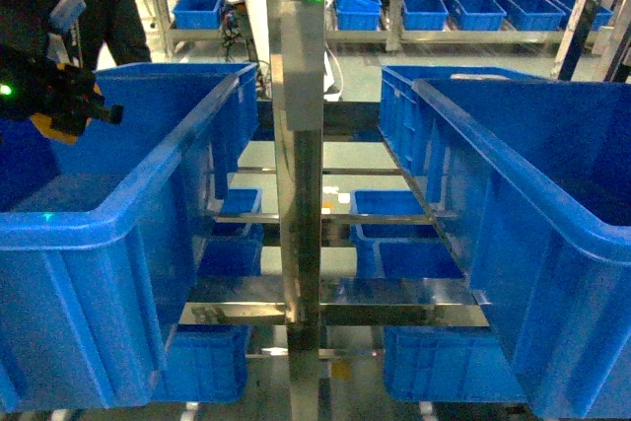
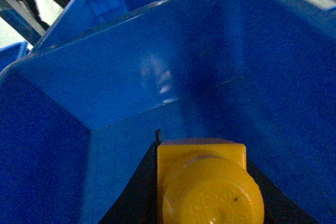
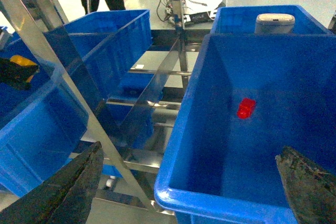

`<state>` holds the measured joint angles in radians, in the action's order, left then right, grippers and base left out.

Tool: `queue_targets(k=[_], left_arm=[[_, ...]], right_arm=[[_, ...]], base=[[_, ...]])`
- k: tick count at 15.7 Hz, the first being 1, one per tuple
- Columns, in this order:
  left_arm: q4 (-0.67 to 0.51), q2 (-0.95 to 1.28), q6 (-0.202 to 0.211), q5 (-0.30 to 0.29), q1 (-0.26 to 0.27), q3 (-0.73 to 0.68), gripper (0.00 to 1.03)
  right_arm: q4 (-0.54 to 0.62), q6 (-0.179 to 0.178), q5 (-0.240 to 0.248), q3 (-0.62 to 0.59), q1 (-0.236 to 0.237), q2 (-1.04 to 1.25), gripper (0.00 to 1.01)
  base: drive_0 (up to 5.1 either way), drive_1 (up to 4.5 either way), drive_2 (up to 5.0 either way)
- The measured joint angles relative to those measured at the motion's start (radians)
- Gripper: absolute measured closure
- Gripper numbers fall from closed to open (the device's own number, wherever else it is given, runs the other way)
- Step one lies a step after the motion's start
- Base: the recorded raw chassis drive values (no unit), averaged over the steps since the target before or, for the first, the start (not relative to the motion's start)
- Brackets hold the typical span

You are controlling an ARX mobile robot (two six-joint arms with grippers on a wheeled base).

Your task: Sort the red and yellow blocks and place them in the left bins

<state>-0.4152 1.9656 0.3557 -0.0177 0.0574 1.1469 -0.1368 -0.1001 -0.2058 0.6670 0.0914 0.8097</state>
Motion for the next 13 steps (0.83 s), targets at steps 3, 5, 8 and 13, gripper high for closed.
queue_targets(k=[3,5,8,13], left_arm=[[-0.155,0.229,0.233,0.112,0.059,0.090,0.77],[-0.165,0.246,0.281,0.119,0.088,0.091,0.77],[-0.092,0.170,0.228,0.063,0.075,0.070,0.50],[0.116,-0.240,0.135,-0.170,0.121,-0.139,0.05]], right_arm=[[0.000,0.000,0.000,0.000,0.000,0.000,0.03],[0.000,0.000,0.000,0.000,0.000,0.000,0.03],[-0.001,0.000,0.000,0.000,0.000,0.000,0.03],[0.000,0.000,0.001,0.000,0.000,0.000,0.03]], base=[[0.0,0.00,0.0],[0.0,0.00,0.0],[0.0,0.00,0.0],[0.0,0.00,0.0]])
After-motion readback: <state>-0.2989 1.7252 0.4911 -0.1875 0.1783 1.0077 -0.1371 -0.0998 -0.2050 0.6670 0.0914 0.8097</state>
